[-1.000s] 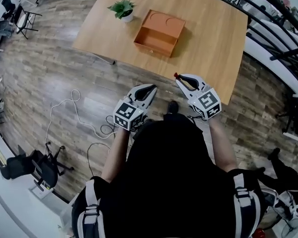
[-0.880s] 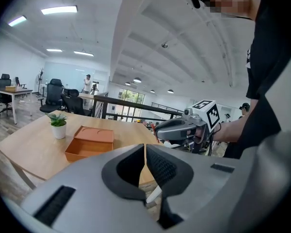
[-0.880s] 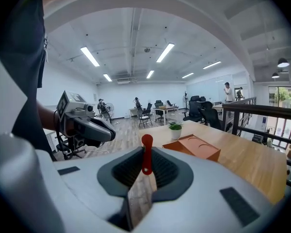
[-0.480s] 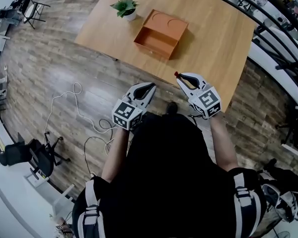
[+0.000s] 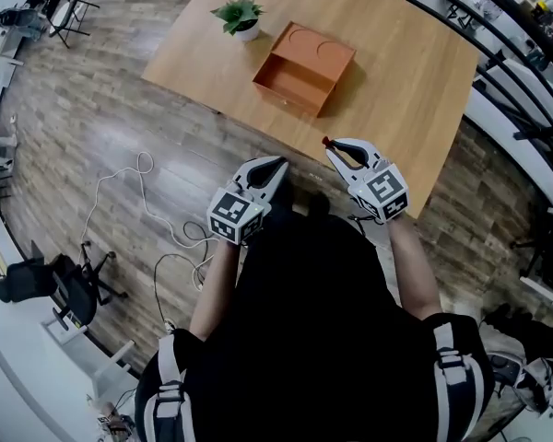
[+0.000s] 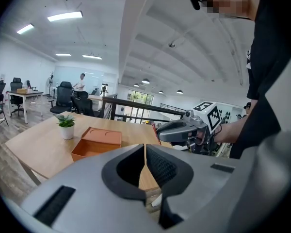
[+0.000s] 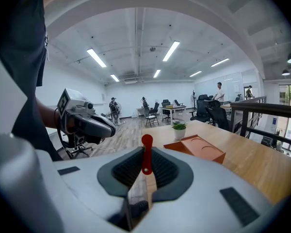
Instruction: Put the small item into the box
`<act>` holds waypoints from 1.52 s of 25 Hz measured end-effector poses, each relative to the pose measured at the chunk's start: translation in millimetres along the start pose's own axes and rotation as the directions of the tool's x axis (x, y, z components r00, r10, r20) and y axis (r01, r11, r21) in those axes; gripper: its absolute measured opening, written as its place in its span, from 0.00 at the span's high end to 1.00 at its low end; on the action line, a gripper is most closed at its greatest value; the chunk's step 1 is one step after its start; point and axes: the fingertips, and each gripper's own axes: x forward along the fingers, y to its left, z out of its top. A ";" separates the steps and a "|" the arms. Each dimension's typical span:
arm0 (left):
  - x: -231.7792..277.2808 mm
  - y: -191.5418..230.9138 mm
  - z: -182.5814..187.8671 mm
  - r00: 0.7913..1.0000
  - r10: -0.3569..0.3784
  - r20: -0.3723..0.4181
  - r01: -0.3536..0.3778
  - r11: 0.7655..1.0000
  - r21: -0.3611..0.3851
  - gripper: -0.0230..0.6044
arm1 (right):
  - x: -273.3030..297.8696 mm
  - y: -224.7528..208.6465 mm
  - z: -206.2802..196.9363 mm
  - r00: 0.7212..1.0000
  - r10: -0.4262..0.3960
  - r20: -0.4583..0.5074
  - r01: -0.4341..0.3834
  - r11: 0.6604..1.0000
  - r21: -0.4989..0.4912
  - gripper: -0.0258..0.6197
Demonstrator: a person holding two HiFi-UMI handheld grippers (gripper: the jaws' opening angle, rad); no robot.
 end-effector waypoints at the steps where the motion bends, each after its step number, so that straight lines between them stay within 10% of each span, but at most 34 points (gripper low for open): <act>1: 1.2 3.2 1.6 1.000 -0.005 0.002 0.005 1.000 0.001 0.92 | 1.5 -1.2 0.6 1.000 -0.005 -0.002 0.005 1.000 0.000 0.86; 38: 73.6 193.3 64.3 0.948 -0.312 -0.054 0.316 0.946 0.077 0.92 | 151.3 -87.6 53.3 0.964 -0.256 -0.073 0.262 0.961 0.091 0.86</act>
